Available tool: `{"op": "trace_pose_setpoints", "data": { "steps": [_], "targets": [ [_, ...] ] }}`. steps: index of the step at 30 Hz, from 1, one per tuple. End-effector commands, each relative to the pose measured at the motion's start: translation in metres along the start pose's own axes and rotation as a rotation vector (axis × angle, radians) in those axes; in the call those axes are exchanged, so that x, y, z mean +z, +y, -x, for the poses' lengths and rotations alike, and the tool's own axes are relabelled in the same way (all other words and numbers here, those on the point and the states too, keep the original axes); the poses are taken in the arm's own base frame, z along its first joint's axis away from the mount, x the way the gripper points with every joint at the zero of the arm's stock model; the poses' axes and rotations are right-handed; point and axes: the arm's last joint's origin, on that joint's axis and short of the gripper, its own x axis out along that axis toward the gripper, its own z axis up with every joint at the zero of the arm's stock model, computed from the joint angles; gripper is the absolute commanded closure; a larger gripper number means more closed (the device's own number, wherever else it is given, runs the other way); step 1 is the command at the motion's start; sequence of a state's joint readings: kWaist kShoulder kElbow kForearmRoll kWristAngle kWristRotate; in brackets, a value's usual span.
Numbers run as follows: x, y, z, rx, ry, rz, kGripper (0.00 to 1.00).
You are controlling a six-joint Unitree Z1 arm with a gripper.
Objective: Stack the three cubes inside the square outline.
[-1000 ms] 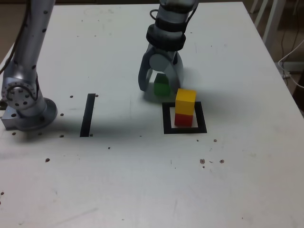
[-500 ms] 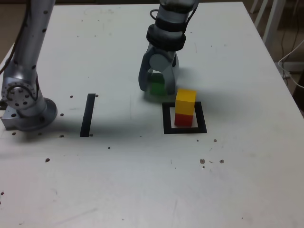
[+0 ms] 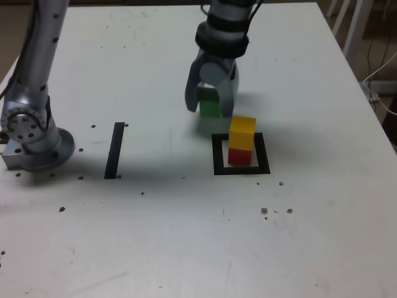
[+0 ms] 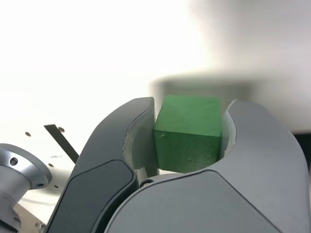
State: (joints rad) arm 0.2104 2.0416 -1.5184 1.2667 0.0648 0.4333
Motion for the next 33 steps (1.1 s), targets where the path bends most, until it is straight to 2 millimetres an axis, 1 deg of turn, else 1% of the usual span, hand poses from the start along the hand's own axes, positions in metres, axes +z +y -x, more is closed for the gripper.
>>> {"op": "trace_pose_setpoints", "data": {
  "steps": [1, 8, 15, 25, 33],
  "targets": [
    [-0.001, -0.005, 0.013, 0.019, -0.010, -0.003, 0.73],
    [-0.003, -0.017, 0.050, 0.070, -0.038, -0.015, 0.73],
    [0.001, -0.030, 0.073, 0.088, -0.054, -0.046, 0.73],
    [0.012, -0.051, 0.086, 0.074, -0.059, -0.083, 0.73],
    [0.023, -0.075, 0.087, 0.055, -0.062, -0.101, 0.74]
  ]
}}
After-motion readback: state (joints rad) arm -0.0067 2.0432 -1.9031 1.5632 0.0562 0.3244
